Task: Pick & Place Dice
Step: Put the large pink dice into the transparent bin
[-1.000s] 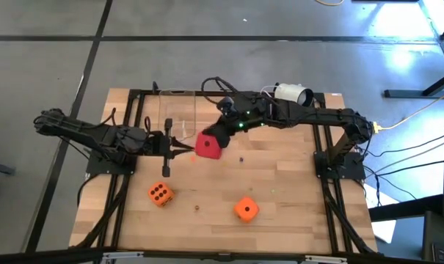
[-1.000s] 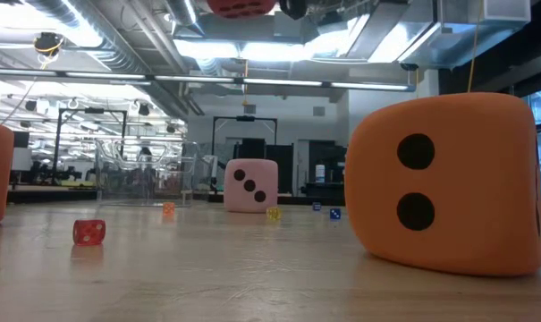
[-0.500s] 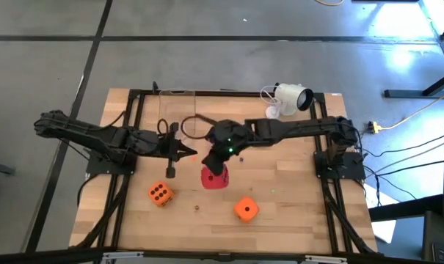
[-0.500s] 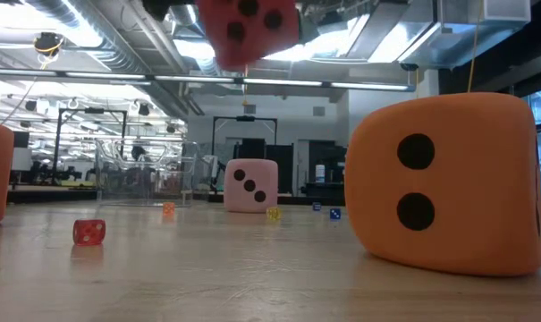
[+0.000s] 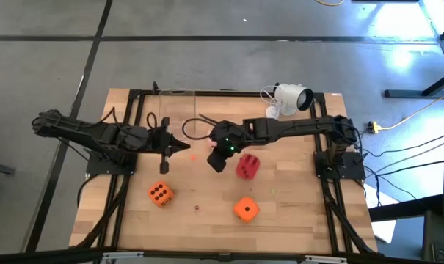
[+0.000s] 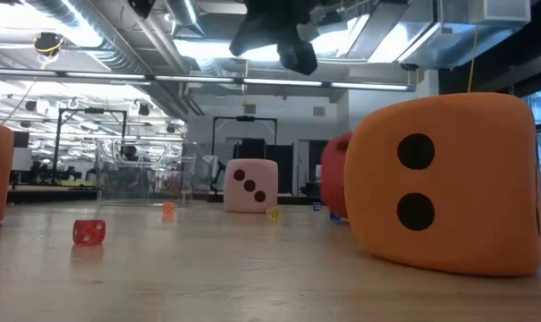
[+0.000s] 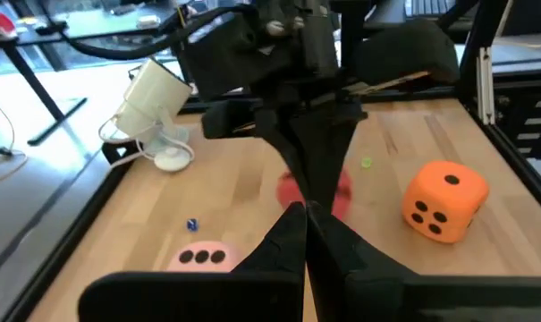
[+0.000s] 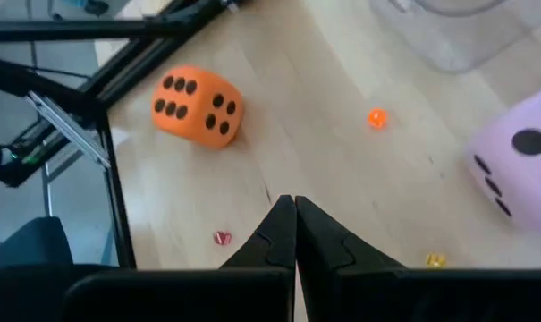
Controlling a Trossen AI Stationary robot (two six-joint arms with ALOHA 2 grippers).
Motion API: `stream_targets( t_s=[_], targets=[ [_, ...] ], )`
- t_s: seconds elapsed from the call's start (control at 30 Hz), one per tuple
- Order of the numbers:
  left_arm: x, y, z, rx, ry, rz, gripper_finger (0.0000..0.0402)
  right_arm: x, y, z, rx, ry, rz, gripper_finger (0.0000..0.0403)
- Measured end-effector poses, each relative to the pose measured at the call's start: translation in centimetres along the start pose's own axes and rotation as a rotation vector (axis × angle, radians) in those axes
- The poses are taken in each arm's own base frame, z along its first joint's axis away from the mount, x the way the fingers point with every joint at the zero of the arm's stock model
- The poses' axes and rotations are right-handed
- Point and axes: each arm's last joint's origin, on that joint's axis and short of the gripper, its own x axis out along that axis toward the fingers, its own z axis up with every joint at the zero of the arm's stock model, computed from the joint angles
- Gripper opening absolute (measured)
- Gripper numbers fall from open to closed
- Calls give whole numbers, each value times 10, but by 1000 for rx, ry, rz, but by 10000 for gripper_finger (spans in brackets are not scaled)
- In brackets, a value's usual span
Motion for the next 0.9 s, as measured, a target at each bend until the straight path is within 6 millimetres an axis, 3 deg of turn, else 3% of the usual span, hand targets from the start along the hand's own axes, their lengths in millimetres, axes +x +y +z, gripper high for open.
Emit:
stream_targets(
  t_s=[0.23,0.47,0.7,0.9],
  targets=[
    [0,0,0,-16,0,-1,1,1,-4,1,0,-40,-65,1],
    [1,-1,-1,-21,6,-1,1,-12,-7,4,-23,-109,-166,0],
    [12,-4,-4,-9,42,0,1,-37,-10,4,-44,-160,-275,0],
    [35,-11,-9,25,91,18,2,-74,-13,2,-30,-225,-403,10]
  ],
)
